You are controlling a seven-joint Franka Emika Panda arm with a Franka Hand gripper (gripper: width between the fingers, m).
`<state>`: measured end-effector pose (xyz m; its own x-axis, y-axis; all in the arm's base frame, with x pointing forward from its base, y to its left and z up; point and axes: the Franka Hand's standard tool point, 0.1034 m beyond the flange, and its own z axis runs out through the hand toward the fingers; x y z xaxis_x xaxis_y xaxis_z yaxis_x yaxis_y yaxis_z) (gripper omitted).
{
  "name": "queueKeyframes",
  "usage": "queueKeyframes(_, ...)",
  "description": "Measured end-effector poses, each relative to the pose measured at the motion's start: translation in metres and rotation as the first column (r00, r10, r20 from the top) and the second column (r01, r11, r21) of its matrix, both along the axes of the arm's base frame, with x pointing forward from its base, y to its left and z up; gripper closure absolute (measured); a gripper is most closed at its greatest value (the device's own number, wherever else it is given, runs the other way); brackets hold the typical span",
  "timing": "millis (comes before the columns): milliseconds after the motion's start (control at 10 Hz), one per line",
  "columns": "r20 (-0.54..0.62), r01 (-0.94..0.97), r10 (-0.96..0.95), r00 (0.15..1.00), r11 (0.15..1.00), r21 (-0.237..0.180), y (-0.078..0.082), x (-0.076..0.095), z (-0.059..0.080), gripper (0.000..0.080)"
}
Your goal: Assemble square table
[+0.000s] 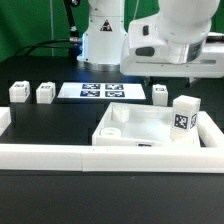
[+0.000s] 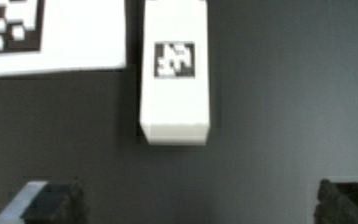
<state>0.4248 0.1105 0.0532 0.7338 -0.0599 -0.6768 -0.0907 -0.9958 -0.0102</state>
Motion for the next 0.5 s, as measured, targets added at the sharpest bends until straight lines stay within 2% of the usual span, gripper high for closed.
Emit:
queueKeyframes(100,-0.072,0.004,-0.004,0.997,1.0,-0.001,-0.003,0.001,-0.005,0.015)
queueKeyframes(300,-0.172,0.034,-0.032,0.985,0.999,0.01,-0.002,-0.021,-0.025,0.015)
queueKeyframes(500,-0.19,0.032,-0.031,0.981,0.999,0.001,-0.004,-0.023,-0.024,0.015)
